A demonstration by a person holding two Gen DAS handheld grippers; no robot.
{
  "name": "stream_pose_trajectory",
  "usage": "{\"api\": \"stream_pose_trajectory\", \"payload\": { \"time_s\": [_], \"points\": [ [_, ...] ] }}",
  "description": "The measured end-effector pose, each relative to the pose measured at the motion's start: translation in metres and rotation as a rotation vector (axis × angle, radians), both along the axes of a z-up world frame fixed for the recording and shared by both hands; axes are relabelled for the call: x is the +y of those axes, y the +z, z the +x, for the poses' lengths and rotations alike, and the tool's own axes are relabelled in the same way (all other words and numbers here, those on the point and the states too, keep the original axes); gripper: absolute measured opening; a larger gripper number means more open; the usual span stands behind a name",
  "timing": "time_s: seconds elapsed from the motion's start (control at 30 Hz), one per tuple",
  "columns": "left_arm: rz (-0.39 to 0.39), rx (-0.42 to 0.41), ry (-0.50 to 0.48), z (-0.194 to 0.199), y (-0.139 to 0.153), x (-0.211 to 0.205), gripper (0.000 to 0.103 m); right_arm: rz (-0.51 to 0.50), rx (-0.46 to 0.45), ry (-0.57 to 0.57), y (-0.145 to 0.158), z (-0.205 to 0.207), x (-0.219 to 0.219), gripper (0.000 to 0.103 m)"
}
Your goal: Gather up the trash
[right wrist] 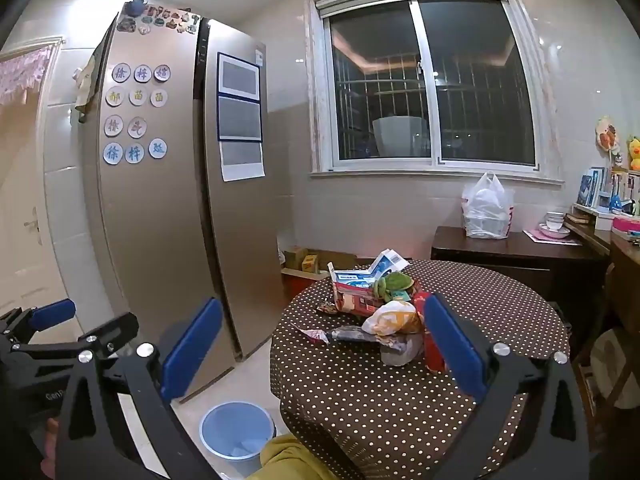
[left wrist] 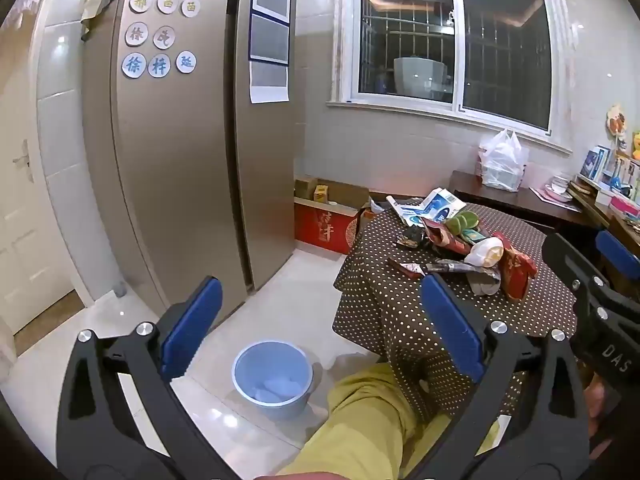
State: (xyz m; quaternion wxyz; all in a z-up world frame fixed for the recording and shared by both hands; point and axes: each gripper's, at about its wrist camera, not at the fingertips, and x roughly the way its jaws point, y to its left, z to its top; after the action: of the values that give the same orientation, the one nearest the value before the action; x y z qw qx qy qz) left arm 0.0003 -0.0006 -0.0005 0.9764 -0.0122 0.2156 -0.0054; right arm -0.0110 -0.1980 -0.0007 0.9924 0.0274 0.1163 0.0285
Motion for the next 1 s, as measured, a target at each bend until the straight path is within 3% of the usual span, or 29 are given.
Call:
{"api": "stream_pose_trajectory", "payload": {
  "time_s": [0.13, 0.23, 1.0],
  "points": [
    [0.004, 0.014, -0.033, 0.006, -0.004, -0.004, 0.098, -0.01, -0.006, 0.009, -0.002, -0.001, 0.002, 0.099],
    [0.005, -0.002, 0.007, 0.004, -0.004, -0.008, 0.098, -0.018, -0.008, 0.009, -0.002, -0.003, 0.003, 0.099],
    [0.007, 0.035, -0.004, 0.007, -0.006, -0.008, 0.098, -0.016, 0.042, -0.005, -0.005, 0.007, 0.003, 0.099]
  ]
}}
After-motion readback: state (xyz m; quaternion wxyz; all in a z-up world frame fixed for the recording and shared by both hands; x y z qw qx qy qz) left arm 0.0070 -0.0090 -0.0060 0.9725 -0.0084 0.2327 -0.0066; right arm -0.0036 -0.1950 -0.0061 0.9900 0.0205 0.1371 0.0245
